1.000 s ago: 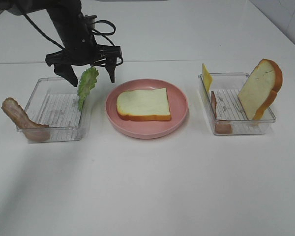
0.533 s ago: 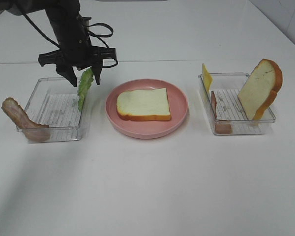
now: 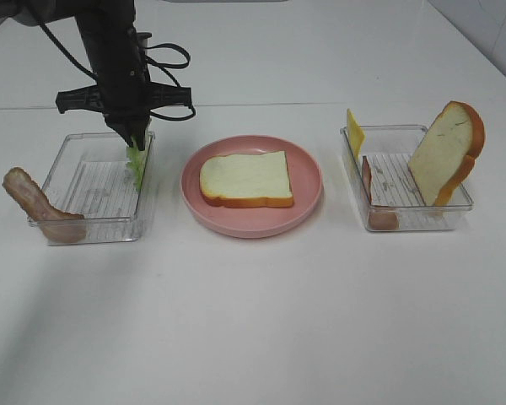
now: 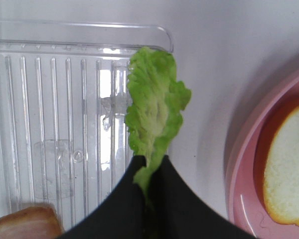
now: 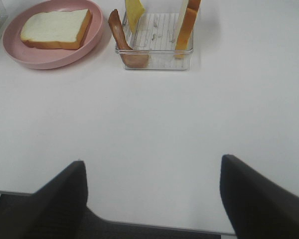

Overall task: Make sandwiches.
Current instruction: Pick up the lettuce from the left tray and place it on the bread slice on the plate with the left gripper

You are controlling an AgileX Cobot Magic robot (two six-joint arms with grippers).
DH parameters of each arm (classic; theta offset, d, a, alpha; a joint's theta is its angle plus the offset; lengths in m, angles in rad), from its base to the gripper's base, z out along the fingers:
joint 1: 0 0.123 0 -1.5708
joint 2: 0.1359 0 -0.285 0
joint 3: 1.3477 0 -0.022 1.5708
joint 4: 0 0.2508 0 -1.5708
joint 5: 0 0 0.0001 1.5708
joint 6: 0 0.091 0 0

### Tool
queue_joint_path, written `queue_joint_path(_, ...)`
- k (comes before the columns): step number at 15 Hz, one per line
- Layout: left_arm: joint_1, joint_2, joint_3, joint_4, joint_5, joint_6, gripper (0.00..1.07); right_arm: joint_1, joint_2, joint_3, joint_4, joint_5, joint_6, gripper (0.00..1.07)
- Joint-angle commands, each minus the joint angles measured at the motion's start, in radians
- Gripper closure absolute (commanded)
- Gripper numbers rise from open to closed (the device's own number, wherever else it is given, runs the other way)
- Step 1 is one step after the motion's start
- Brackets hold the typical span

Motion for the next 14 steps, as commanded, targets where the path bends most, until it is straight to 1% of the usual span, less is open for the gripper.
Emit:
queue_joint_path(1,-0.002,0.000,-0.013,0.007,0.054,-0.001,1.07,-0.003,-0.032,0.003,0.003,-0.004,0.001,0.34)
queue_joint_path(2,-0.002,0.000,-0.027,0.013,0.095,0.002,1.07,-0.003,-0.032,0.003,0.003,-0.004,0.001,0.34)
queue_joint_path(3,-0.002,-0.017,-0.054,-0.001,0.116,0.046,1.07,-0.003,-0.032,0.003,0.003,-0.004,0.001,0.34)
queue_joint_path(7,-0.007,-0.133,-0.055,-0.027,0.115,0.057,1.07,-0.003,-0.032,0.003,0.003,-0.004,0.001,0.34)
queue_joint_path(8,-0.007,-0.182,-0.055,-0.043,0.114,0.070,1.07,-0.003,-0.032,0.003,0.003,-0.004,0.001,0.34)
queue_joint_path(9,-0.007,-0.209,-0.055,-0.063,0.114,0.070,1.07,-0.003,-0.032,0.003,0.003,-0.004,0.001,0.34)
queue_joint_path(11,-0.007,-0.223,-0.063,-0.128,0.114,0.072,1.07,-0.003,-0.032,0.003,0.003,-0.004,0.001,0.34)
queue_joint_path(12,-0.009,-0.220,-0.073,-0.245,0.092,0.105,1.07,-0.003,-0.032,0.003,0.003,-0.004,0.001,0.34)
queue_joint_path(14,-0.009,-0.204,-0.073,-0.429,0.023,0.141,1.07,-0.003,-0.032,0.003,0.003,-0.004,0.002,0.34)
